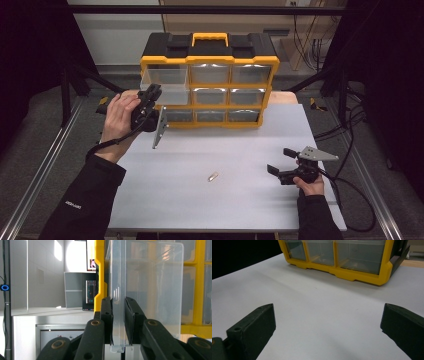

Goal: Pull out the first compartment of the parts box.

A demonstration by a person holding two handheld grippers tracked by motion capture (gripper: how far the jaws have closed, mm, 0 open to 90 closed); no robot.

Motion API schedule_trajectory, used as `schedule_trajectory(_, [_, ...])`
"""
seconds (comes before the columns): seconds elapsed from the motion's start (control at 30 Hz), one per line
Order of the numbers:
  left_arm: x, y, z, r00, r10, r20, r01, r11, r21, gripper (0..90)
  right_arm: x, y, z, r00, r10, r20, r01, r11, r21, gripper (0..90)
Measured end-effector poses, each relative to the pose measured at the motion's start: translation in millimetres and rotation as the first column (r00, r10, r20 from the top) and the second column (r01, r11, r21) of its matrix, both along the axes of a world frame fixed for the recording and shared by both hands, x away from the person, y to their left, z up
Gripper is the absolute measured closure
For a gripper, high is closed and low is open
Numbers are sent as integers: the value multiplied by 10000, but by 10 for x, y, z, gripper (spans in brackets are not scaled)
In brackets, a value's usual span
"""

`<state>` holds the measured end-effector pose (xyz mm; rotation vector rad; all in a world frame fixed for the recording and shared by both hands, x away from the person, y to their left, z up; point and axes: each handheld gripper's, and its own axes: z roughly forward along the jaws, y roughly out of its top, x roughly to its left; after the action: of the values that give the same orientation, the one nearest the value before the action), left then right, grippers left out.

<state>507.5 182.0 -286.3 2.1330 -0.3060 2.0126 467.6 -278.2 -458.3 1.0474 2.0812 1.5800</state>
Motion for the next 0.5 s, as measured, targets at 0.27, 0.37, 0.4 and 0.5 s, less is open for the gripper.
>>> schedule_trajectory(0.27, [1, 2, 12, 9999, -19, -140, 17, 9999, -139, 771, 0, 1, 0, 10000, 0, 1, 0, 10000, 6, 6])
schedule_trajectory(0.37, [3, 6, 26, 9996, -41, -278, 34, 9997, -235, 767, 0, 0, 0, 10000, -4, 2, 4, 10000, 4, 7])
schedule_trajectory(0.4, [5, 7, 30, 9995, -60, -308, 53, 9997, -253, 766, -1, 0, 0, 10000, -2, 4, 2, 10000, 10, 6])
schedule_trajectory(0.5, [7, 13, 41, 9992, -101, -392, 90, 9995, -298, 761, 0, 0, 0, 10000, -8, 2, 8, 10000, -4, 6])
